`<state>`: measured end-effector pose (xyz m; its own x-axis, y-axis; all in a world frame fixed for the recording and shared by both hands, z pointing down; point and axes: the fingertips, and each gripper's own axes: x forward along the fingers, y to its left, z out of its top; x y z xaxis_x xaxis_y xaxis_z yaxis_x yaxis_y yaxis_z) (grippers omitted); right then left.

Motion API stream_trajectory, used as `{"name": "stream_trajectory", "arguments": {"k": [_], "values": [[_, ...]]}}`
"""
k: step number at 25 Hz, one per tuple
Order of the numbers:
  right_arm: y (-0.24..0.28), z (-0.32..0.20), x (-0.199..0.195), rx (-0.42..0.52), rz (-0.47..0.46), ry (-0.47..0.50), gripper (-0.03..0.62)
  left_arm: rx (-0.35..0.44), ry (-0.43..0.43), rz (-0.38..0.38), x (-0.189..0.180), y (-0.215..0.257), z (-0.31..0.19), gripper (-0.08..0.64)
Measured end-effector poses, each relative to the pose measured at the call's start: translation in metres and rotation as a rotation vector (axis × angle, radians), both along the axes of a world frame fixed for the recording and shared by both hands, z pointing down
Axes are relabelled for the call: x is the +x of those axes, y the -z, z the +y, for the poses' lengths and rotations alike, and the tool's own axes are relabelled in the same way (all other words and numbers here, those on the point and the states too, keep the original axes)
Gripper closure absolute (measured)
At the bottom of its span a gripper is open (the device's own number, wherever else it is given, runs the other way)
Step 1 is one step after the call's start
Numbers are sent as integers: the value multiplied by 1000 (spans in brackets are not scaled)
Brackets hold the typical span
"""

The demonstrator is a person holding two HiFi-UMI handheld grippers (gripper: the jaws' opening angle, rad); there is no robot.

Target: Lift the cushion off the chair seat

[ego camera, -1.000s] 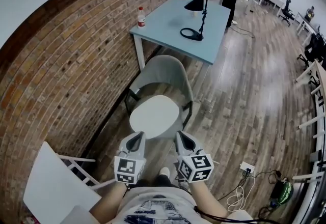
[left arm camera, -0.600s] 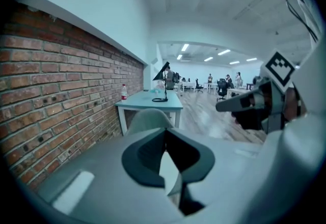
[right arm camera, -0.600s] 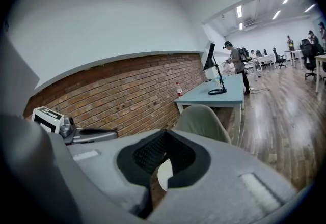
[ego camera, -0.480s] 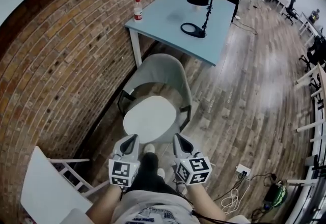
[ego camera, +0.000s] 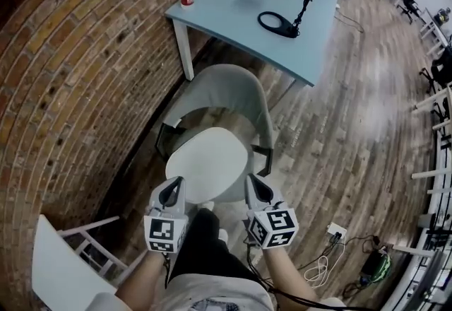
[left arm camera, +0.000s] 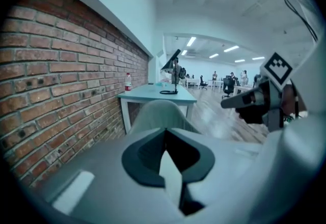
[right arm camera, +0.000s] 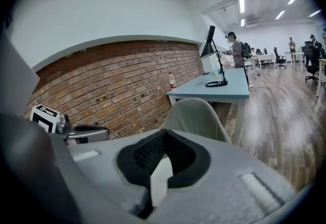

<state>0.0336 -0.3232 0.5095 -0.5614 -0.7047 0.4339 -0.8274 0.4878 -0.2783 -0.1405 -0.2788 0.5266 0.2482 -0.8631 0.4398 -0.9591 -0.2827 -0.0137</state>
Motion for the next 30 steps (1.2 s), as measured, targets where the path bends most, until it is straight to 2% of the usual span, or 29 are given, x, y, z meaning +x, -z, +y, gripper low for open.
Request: {"name": "stream_trajectory", "arguments": {"k": [5,11,19,30], "values": [[-57,-25,-20,-41,37,1,594,-73,38,16,-30,-63,-17,569],[-121,-51,-34,-72,60,-8,594,-95,62,16,-48,-129,-42,569],[-208,-70,-39,-115,97,3,594,-149,56,-18,-57,-207,-62,569],[-299,-82,-31,-154,113,-26,594,-180,103,-7,-66,-294,-71,569]]}}
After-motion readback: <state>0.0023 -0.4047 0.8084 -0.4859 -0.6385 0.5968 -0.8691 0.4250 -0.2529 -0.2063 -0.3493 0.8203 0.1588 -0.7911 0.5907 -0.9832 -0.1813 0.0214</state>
